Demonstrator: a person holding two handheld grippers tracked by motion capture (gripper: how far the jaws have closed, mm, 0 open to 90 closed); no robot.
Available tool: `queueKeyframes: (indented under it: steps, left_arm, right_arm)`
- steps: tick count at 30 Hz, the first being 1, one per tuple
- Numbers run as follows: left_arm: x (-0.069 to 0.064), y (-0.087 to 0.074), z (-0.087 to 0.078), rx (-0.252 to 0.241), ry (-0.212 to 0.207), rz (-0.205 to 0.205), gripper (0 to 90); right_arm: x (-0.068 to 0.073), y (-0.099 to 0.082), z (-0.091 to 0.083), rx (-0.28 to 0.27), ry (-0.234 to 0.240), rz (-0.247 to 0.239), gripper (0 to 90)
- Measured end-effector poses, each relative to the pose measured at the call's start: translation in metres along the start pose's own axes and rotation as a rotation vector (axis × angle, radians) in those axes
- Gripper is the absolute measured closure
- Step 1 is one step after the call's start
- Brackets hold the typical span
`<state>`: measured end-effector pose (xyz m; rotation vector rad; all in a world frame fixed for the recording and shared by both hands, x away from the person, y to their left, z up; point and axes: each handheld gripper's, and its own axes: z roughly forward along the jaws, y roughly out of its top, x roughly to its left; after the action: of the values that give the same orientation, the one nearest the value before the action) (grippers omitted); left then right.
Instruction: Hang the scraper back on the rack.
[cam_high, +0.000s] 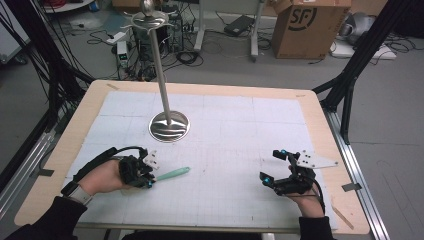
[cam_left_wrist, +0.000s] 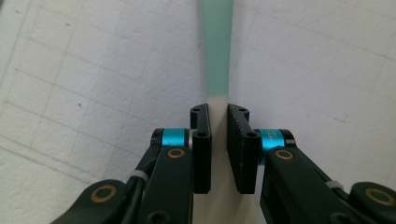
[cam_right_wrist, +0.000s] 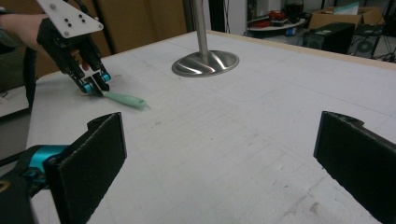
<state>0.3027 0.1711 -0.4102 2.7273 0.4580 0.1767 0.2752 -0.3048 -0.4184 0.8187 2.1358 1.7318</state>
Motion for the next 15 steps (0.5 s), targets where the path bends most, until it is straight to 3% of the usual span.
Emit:
queueKeyframes:
  steps: [4,8,11,15]
  left_arm:
    - [0.001,-0.006,-0.008,-0.069,0.007,-0.047,80.5]
    - [0.000,-0.011,-0.019,-0.157,0.022,-0.057,80.5]
    - [0.000,-0.013,-0.024,-0.184,0.036,-0.053,80.5]
    - [0.000,-0.017,-0.029,-0.226,0.048,-0.082,80.5]
  right_arm:
    - [0.000,0.000,0.000,-0.005,-0.004,-0.006,1.5]
    - [0.000,0.000,0.000,-0.004,-0.004,-0.005,1.5]
    - [0.000,0.000,0.000,-0.002,-0.004,-0.003,1.5]
    - [0.000,0.000,-0.001,-0.004,-0.004,-0.001,1.5]
